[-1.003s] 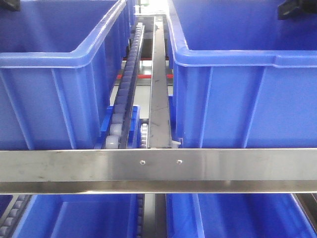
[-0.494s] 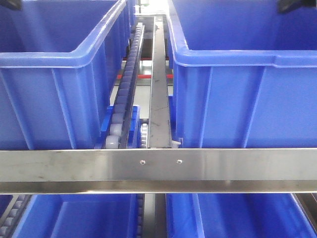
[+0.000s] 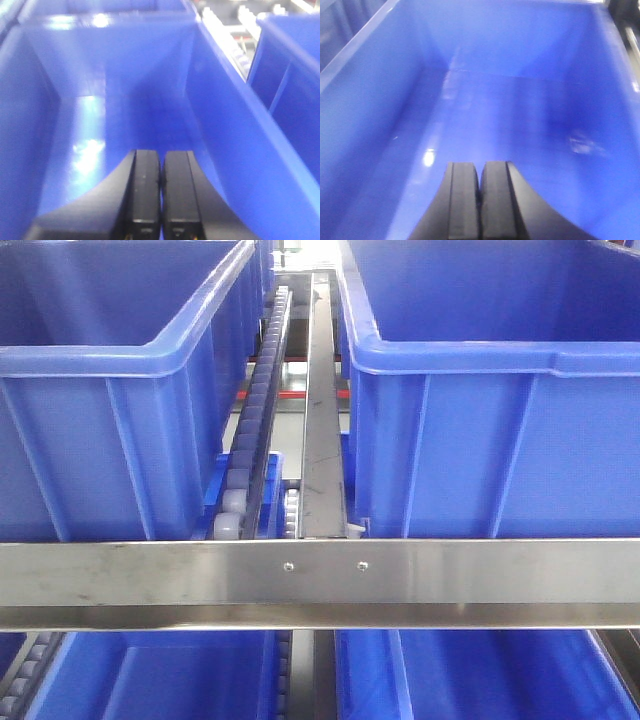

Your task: Pick and sort blue part to right shelf

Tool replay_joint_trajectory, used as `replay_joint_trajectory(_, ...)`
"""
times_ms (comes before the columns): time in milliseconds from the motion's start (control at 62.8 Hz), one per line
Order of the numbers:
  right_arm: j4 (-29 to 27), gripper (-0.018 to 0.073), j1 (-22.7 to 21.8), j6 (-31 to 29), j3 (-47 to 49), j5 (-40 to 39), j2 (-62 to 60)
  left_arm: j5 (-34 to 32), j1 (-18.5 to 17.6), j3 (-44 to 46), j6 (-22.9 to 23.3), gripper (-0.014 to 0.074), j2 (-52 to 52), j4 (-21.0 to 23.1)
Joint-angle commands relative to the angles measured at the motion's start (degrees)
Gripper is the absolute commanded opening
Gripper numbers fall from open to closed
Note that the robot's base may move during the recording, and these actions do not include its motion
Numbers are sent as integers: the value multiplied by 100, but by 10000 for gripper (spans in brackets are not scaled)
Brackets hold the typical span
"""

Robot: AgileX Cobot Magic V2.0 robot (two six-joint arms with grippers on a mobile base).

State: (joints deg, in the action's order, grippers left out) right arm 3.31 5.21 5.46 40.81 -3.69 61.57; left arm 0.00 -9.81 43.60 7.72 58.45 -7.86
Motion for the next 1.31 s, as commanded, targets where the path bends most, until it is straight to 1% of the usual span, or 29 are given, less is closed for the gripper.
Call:
replay_joint_trajectory(0, -47, 57, -301, -17, 104, -342, -375, -352, 149, 64, 3, 134, -344, 113)
replay_joint_trajectory(96, -47, 57, -541, -17, -94, -349, -701, -388, 414, -208, 3, 134, -655, 392)
replay_joint_trajectory(159, 67, 57, -553, -27, -304, -349, -988, -466, 557, -498, 3, 134, -929, 413)
replay_joint_trajectory(223, 202, 57, -553, -27, -656, -510, -1334, -636, 651, -893, 3, 134, -1320, 413)
replay_joint_trajectory(287, 202, 57, -553, -27, -1000, -770, -1647, -673, 691, -1228, 3, 134, -1685, 435)
replay_joint_trajectory(334, 202, 57, -553, -27, -1272, -915, -1905, -673, 715, -1498, 3, 134, -1985, 552)
replay_joint_trajectory(398, 202, 57, -553, -27, -1568, -952, -2224, -673, 715, -1841, 3, 134, -2323, 637)
replay_joint_trajectory(478, 202, 57, -553, -27, -1878, -952, -2612, -648, 715, -2228, 3, 134, -2769, 637)
replay_joint_trajectory(621, 202, 57, -553, -22, -2308, -946, -3320, -155, 715, -2689, 3, 134, -3634, 637)
replay_joint_trajectory(765, 202, 57, -553, -22, -2550, -940, -3765, 138, 715, -2824, 3, 134, -4243, 637)
replay_joint_trajectory(876, 202, 57, -553, -22, -2581, -950, -3859, 125, 715, -2824, 3, 134, -4480, 637)
replay_joint_trajectory(1290, 202, 57, -553, -22, -2581, -950, -3859, 125, 715, -2824, 3, 134, -4506, 637)
